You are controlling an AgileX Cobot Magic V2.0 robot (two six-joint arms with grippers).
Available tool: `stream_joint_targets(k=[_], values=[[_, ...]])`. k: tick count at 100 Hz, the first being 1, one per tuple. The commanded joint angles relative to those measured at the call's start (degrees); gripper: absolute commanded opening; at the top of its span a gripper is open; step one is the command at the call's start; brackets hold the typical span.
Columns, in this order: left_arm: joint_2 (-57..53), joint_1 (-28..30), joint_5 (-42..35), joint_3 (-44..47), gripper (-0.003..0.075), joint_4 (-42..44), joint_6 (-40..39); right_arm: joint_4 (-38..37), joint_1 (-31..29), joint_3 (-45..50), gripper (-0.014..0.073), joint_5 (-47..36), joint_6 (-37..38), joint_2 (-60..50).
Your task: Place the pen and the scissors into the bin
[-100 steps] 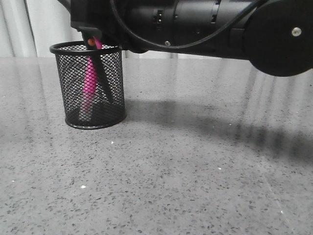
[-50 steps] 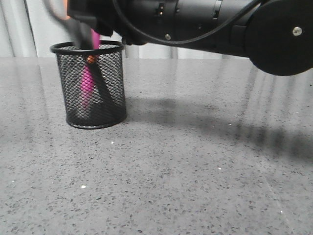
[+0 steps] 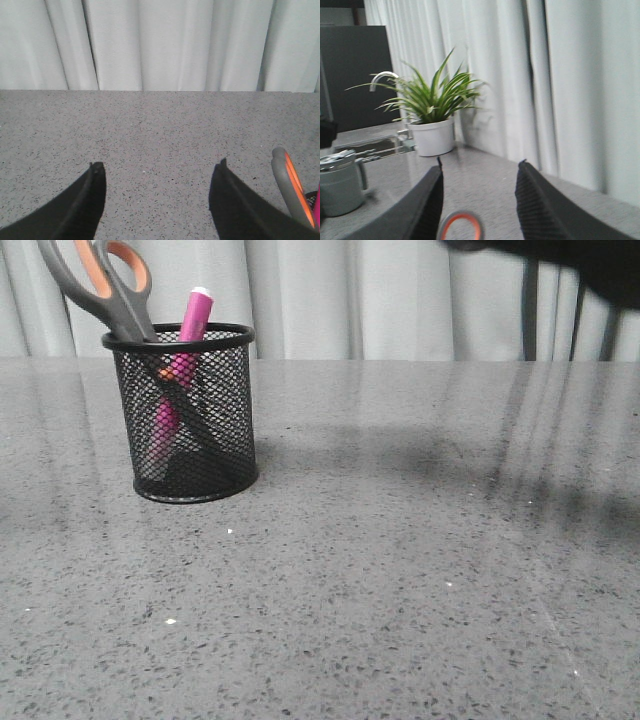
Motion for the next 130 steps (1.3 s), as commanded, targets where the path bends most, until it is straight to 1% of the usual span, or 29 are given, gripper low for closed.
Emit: stream_joint_targets(k=[1, 7, 9, 14, 21, 26, 28, 33, 35, 40, 47, 57, 69, 78, 85, 95, 104, 114, 122, 130], values=[[-0.45, 0.14, -4.92, -1.49, 0.0417, -0.65, -0.38, 0.69, -1.9, -1.22, 0.0244, 2.46, -0.5, -6.58], [-0.45, 0.14, -4.92, -1.49, 0.0399, -0.65, -0.38, 0.69, -3.04, -1.22, 0.0169, 9.61, -0.5, -9.6], [-0.45, 0.14, -4.92, -1.49, 0.0383, -0.53, -0.38, 0.69, -3.48, -1.22, 0.0149, 11.29, -0.5, -10.8], [-0.45, 0.14, -4.79, -1.49, 0.0331, -0.47, -0.38, 0.69, -4.44, -1.22, 0.0067, 17.55, -0.5, -13.55], [-0.45, 0.14, -4.56, -1.49, 0.0227, -0.29, -0.38, 0.69, -5.85, -1.22, -0.0026, 24.44, -0.5, -17.56], [-0.45, 0.14, -4.58, -1.49, 0.013, -0.07, -0.38, 0.69, -6.81, -1.22, -0.0075, 28.74, -0.5, -20.39], [-0.45, 0.14, -4.58, -1.49, 0.0105, -0.07, -0.38, 0.69, -7.25, -1.22, -0.0075, 30.4, -0.5, -21.56], [-0.45, 0.14, -4.58, -1.49, 0.0005, -0.07, -0.38, 0.69, -8.33, -1.1, -0.0075, 34.11, -0.58, -24.28], [-0.45, 0.14, -4.58, -1.49, -0.0019, 0.04, -0.38, 0.69, -8.82, -0.99, -0.0075, 35.46, -0.58, -25.45], [-0.45, 0.14, -4.58, -1.49, -0.0021, 0.46, -0.25, 0.69, -10.15, -0.1, -0.0075, 36.98, -0.58, -28.19], [-0.64, 0.14, -5.03, -1.2, -0.0021, 1.07, -0.25, 0.69, -12.55, 2.49, -0.0075, 37.11, -0.85, -32.21], [-2.88, 0.14, -9.54, 1.77, -0.0021, 1.07, -0.25, 0.69, -17.9, 7.81, -0.0075, 36.89, -0.86, -38.46], [-8.78, 0.14, -16.61, 8.99, -0.0021, 1.07, -0.25, 0.69, -24.93, 16.47, -0.0075, 34.28, -0.86, -46.35], [-14.3, 0.14, -18.12, 14.53, -0.0021, 1.07, -0.25, 0.69, -29.39, 24.08, -0.0075, 30.32, -0.86, -52.79], [-18.82, 0.14, -18.4, 19.29, -0.0021, 1.07, -0.25, 0.69, -31.62, 29.74, -0.0075, 27.99, -0.86, -57.47], [-25.53, 0.14, -18.45, 25.55, -0.0021, 0.95, -0.25, 0.69, -33.2, 36.58, -0.0075, 27.36, -0.86, -63.64], [-31.7, 0.14, -18.33, 28.88, -0.0021, -0.35, -0.36, 0.69, -33.42, 41.74, -0.0075, 27.48, -0.86, -69.16], [-37.09, 0.14, -19.95, 29.95, -0.0022, -0.36, -0.24, 1.26, -33.42, 45.88, -0.0075, 28.0, -0.86, -74.13], [-38.93, 0.14, -19.95, 30.02, -0.0021, -0.08, -0.24, 3.13, -33.42, 48.32, -0.0075, 28.93, -0.86, -76.62], [-39.28, 0.14, -19.02, 30.02, -0.0021, -0.08, -0.24, 3.37, -33.42, 49.39, -0.0075, 29.69, -0.86, -77.79]])
